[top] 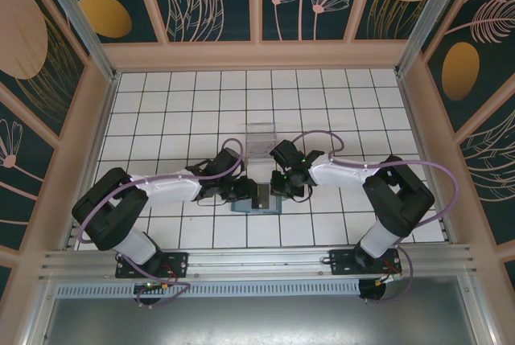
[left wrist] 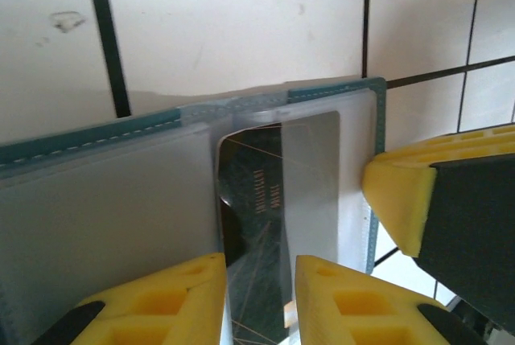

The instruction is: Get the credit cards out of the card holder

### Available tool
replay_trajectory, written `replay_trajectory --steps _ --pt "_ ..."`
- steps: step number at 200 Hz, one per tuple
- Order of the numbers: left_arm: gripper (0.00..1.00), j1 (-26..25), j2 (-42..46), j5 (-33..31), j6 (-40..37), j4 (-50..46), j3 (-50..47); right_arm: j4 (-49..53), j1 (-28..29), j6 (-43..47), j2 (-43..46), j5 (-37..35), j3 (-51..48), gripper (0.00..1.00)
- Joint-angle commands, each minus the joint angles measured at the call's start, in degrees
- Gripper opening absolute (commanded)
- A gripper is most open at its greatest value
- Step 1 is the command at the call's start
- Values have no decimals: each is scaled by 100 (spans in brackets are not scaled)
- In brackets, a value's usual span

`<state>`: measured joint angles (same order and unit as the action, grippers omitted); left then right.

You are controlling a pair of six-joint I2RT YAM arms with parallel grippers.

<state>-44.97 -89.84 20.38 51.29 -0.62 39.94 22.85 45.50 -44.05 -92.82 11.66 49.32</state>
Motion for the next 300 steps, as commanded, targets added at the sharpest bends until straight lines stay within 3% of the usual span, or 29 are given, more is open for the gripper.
replay_trajectory --steps 1,136,204,300 --pt "30 54 -99 185 68 181 -83 211 30 -79 87 -173 -72 14" --pt "32 51 -273 -107 -66 -282 44 228 39 -112 116 -181 -89 14" --pt "25 59 -509 193 -23 167 -87 253 38 -110 111 -173 -72 14" --pt "15 64 -129 -357 -191 -484 -26 264 39 -85 72 -189 -63 14"
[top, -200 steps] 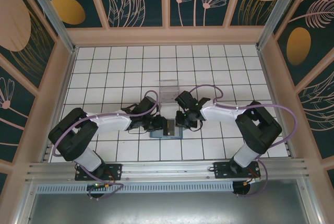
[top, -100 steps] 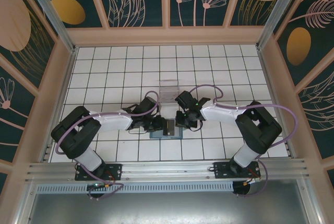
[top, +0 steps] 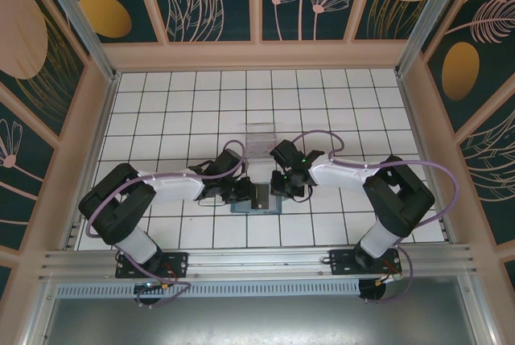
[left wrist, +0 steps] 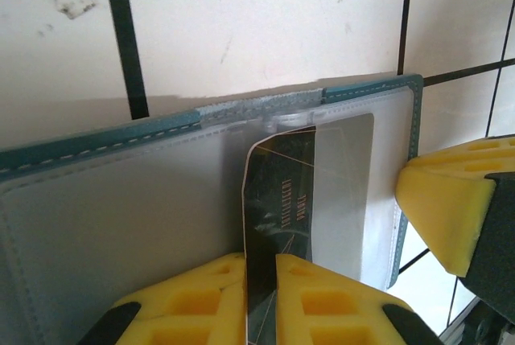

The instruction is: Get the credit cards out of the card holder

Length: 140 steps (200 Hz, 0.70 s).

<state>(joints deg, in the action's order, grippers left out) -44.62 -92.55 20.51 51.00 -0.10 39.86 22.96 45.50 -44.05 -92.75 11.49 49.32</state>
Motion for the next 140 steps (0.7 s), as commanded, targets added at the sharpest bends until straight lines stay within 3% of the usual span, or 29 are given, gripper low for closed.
replay_trajectory --steps 1,140 --pt "15 26 146 -376 -166 -540 -15 253 38 -85 65 -172 -63 14" --pt "6 24 1039 -1169 -696 -1436 379 288 36 -7 -19 -182 34 14"
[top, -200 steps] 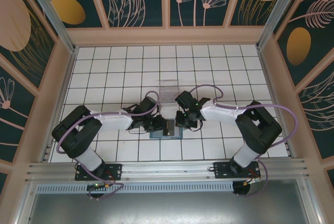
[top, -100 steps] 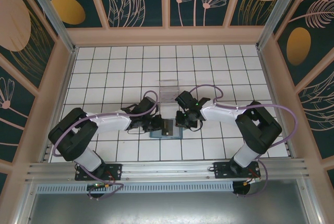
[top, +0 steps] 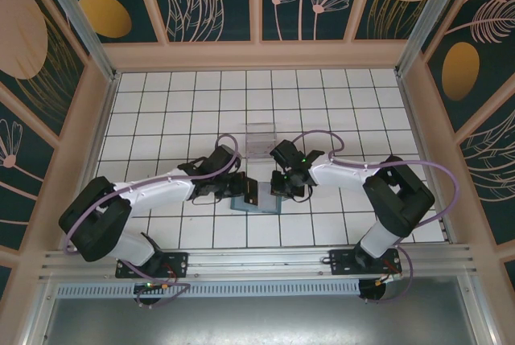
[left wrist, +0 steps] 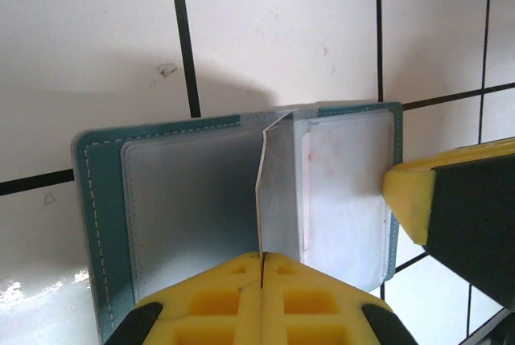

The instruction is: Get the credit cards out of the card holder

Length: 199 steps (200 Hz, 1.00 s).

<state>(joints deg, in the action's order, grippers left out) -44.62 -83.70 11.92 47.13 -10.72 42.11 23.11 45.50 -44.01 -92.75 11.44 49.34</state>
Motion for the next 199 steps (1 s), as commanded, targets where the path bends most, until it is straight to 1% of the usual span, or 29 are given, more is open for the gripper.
replay_trajectory --steps 1,29,66,114,129,151,181,199 --pt "6 24 153 -316 -318 -376 165 273 37 -11 -17 -177 32 14" --pt "4 24 195 -448 -734 -629 428 281 38 3 -23 -185 57 14" --pt "0 25 188 -579 -1474 -983 818 345 30 39 61 -269 103 15" --pt "0 24 217 -773 -2619 -1213 1333 425 -61 144 206 -369 146 16" --pt "0 26 166 -932 -2902 -1304 1699 495 -148 231 239 -431 121 15" --pt "0 24 21 -1160 -3165 -1455 2043 521 -320 364 323 -415 67 15" --pt "0 30 -233 -1124 -3431 -1606 2444 570 -462 574 371 -391 118 15" --pt "0 24 -376 -1138 -3727 -1717 2722 609 -539 667 360 -380 156 15"
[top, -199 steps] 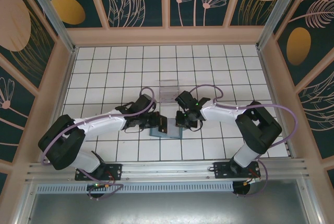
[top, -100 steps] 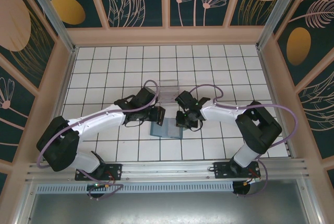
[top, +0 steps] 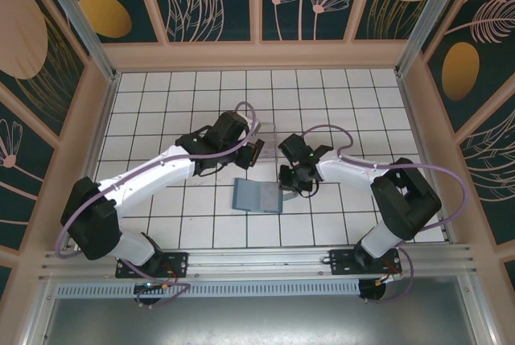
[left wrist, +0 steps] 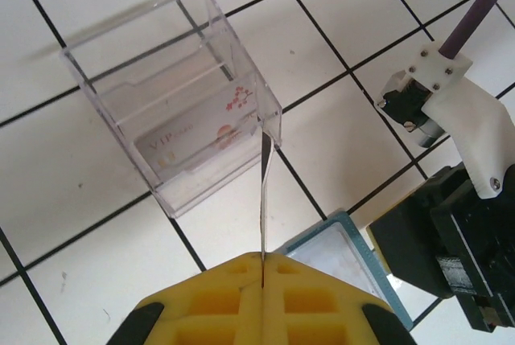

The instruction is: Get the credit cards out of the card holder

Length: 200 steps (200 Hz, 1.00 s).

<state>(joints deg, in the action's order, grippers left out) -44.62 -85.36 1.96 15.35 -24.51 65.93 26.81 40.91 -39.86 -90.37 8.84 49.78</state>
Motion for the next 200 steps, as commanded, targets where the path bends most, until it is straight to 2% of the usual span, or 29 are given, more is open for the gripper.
replay_trajectory --steps 1,39,68,131,167,200 --pt "0 28 -223 -146 -563 -345 354 238 -86 255 119 -119 116 15" --pt "0 24 -723 -16 -1671 -768 1200 346 -256 403 293 -77 253 15" --pt "0 30 -1242 -245 -2531 -1321 1914 453 -436 520 512 -85 309 15" --pt "0 57 -2300 -23 -4400 -2210 3143 589 -742 733 799 -23 282 15" --pt "0 426 -2789 332 -5006 -2672 3765 580 -854 734 991 4 162 15" --pt "0 732 -3221 406 -5508 -3183 4554 554 -917 725 1097 8 96 15"
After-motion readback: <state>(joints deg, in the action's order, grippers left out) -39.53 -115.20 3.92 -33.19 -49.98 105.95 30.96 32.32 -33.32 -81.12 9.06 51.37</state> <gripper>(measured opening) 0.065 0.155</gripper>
